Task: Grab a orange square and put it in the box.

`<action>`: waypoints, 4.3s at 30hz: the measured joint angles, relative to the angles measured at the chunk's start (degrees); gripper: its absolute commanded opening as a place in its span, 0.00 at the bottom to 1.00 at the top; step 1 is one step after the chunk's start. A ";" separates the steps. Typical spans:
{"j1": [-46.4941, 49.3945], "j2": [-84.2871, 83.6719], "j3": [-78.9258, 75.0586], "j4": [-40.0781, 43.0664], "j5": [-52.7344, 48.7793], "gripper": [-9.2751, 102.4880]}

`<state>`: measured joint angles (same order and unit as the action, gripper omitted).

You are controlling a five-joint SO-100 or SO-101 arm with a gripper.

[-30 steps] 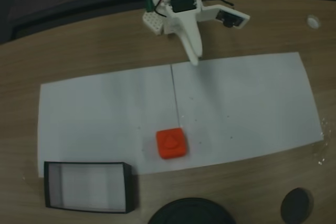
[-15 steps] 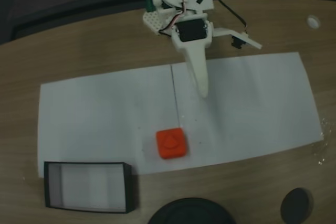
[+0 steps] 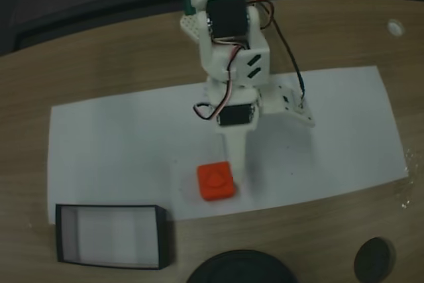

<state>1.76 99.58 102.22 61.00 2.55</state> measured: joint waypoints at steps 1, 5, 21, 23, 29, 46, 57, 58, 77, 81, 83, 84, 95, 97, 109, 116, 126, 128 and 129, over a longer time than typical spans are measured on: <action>0.70 -2.20 -1.14 0.00 0.00 0.43; 2.99 -9.67 -5.01 0.00 0.00 0.43; 5.45 -22.50 -12.30 -0.53 -8.96 0.20; 5.36 -22.50 -12.74 -0.44 -9.05 0.17; 5.36 -22.68 -14.50 0.97 -9.32 0.17; 16.61 -23.73 -73.83 20.39 -16.35 0.17; 24.79 -35.42 -75.32 13.80 -17.49 0.17; 25.05 -36.83 -75.32 13.45 -17.49 0.17; 25.58 -50.10 -75.32 7.12 -17.49 0.19; 26.28 -50.71 -75.32 7.03 -17.49 0.30; 26.54 -50.71 -75.32 7.03 -17.49 0.36; 26.54 -50.71 -75.32 7.03 -17.49 0.38; 27.51 -50.71 -75.32 8.61 -16.52 0.23; 27.51 -50.71 -76.46 12.22 -16.17 0.10; 19.34 -32.17 -74.97 38.32 -5.54 0.08; 8.70 -12.22 -51.24 38.32 -1.58 0.08; -2.99 21.36 -20.13 31.29 0.53 0.08; -2.81 28.92 -13.10 27.86 0.53 0.08; -3.08 32.78 -9.40 26.19 0.53 0.08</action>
<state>-1.32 132.36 92.81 87.19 3.08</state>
